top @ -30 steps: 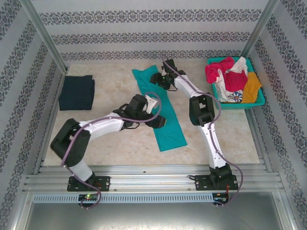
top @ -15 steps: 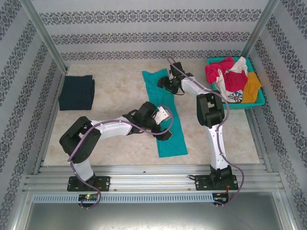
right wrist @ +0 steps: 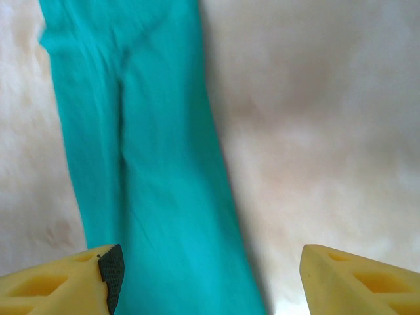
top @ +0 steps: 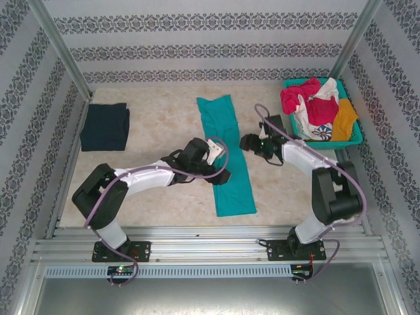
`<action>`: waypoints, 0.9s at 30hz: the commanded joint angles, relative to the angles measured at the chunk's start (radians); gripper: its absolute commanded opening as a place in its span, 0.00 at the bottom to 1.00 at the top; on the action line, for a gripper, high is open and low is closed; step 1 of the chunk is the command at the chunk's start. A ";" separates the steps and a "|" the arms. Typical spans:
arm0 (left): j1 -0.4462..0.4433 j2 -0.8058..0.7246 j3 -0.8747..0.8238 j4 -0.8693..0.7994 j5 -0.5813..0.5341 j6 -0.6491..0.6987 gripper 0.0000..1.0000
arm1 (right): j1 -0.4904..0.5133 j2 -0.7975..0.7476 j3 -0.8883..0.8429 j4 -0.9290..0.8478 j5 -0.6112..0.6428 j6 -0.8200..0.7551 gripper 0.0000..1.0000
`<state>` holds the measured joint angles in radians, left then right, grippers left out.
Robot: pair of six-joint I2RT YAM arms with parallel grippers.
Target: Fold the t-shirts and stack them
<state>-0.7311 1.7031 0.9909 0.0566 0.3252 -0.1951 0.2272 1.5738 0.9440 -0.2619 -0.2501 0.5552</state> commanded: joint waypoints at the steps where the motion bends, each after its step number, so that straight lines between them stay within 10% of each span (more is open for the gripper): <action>1: 0.006 0.097 0.078 0.001 0.042 -0.075 0.63 | 0.005 -0.124 -0.138 -0.023 0.040 -0.006 0.71; 11: 0.063 0.350 0.277 -0.186 -0.027 -0.055 0.38 | 0.022 -0.343 -0.272 -0.075 0.033 0.023 0.71; 19: 0.168 0.369 0.281 -0.212 -0.013 -0.028 0.41 | 0.130 -0.343 -0.283 -0.059 0.034 -0.082 0.72; 27: 0.240 0.180 0.195 -0.090 0.165 -0.142 0.60 | 0.410 -0.387 -0.259 0.025 -0.033 -0.516 0.81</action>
<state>-0.5301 1.9884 1.2243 -0.0616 0.4072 -0.2657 0.5556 1.2213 0.6743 -0.3058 -0.2325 0.2672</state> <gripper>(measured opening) 0.580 0.807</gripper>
